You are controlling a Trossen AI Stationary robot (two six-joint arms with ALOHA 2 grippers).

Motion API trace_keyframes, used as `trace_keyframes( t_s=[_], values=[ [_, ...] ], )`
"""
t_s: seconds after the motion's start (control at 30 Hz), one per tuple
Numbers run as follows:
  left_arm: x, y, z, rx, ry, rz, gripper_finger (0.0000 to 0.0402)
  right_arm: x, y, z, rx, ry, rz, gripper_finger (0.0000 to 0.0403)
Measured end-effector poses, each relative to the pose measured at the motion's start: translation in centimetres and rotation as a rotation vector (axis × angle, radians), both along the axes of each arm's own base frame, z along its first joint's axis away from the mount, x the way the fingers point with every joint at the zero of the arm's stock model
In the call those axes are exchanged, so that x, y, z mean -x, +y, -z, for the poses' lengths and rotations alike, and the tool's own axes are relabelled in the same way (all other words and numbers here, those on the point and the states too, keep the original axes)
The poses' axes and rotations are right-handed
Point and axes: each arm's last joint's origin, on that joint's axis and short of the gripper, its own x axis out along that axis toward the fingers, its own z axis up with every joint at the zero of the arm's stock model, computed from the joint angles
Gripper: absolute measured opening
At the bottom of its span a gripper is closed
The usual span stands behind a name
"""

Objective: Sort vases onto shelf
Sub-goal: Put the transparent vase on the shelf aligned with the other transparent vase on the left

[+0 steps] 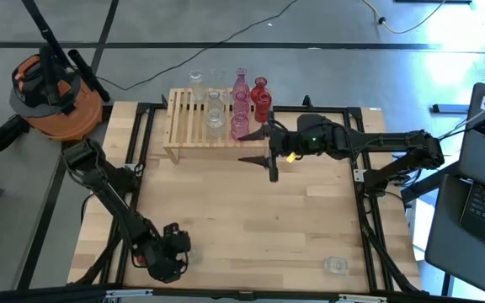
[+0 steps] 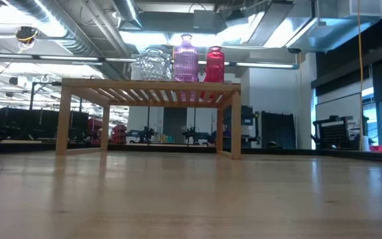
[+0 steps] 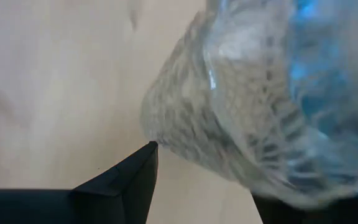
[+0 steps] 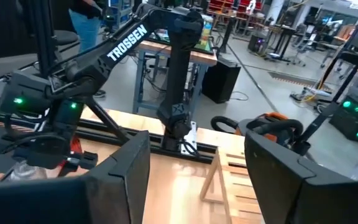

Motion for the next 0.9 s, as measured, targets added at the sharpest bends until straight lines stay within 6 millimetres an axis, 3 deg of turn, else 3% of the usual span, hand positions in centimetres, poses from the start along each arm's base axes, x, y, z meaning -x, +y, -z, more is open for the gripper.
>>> trace_keyframes(
  t_s=[0.2,0.43,0.9],
  values=[
    [-0.7,0.1,-0.2,-0.093,-0.175,-0.104,0.0223,0.0,0.6,0.1,-0.013,0.01,-0.03,0.0211],
    [-1.7,0.5,-0.7,-0.194,-0.302,-0.09,0.0223,0.1,1.3,0.6,-0.016,0.06,-0.043,0.0211],
    [-5.2,1.7,-1.9,-0.141,-0.416,0.019,0.0239,0.2,1.3,1.0,-0.044,0.104,-0.036,0.0211]
  ],
)
